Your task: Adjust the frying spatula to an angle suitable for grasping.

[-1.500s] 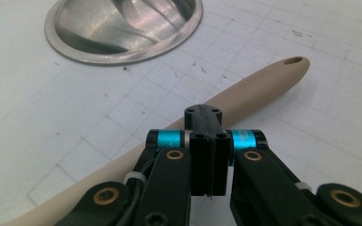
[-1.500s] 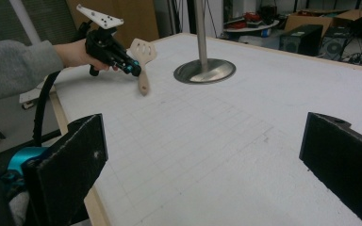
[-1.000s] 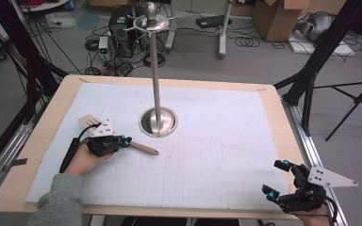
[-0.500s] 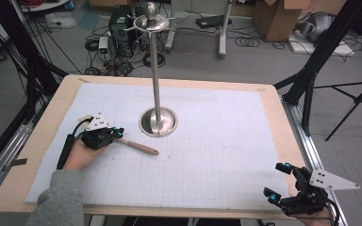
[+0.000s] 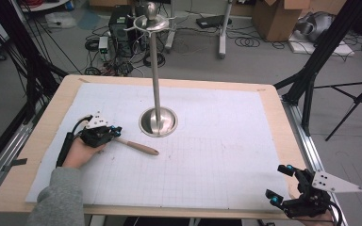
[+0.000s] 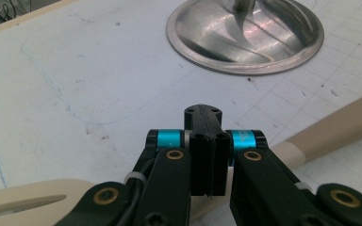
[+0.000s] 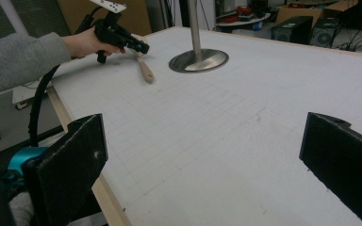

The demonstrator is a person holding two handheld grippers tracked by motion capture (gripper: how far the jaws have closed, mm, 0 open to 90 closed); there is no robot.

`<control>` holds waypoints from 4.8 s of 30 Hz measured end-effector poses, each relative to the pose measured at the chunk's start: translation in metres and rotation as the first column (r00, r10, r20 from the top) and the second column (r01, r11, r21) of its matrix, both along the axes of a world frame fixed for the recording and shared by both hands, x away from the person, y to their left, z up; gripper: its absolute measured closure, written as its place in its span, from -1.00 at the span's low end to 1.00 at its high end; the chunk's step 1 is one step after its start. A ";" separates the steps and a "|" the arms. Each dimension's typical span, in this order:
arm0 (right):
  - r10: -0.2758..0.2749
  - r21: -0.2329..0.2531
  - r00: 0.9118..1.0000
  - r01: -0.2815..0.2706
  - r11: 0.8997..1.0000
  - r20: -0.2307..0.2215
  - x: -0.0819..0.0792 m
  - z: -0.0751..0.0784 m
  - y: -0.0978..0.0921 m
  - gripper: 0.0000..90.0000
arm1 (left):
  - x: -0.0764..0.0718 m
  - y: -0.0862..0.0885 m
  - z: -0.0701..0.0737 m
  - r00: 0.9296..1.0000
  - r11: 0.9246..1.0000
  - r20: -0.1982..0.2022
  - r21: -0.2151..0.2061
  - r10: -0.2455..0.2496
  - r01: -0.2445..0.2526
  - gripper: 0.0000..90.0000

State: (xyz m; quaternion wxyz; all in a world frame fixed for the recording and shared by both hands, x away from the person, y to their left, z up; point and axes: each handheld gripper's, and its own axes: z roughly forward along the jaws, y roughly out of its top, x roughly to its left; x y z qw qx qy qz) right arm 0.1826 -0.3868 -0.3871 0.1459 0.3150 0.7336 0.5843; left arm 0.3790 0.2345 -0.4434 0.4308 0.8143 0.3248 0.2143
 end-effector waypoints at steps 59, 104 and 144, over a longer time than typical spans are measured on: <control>0.198 -0.022 0.980 -0.198 0.980 -0.012 0.063 0.000 0.058 -0.99 | -0.080 0.028 0.000 1.000 0.985 -0.027 0.171 -0.012 0.017 1.00; 0.244 -0.008 0.970 -0.245 0.970 -0.016 0.083 0.001 0.077 -0.99 | -0.137 -0.016 -0.003 0.968 0.970 -0.068 -0.003 -0.243 0.243 0.99; 0.144 -0.033 0.989 -0.146 0.989 -0.036 0.049 -0.003 0.043 -0.99 | -0.080 -0.065 -0.005 0.979 0.976 -0.053 0.082 -0.199 0.202 0.99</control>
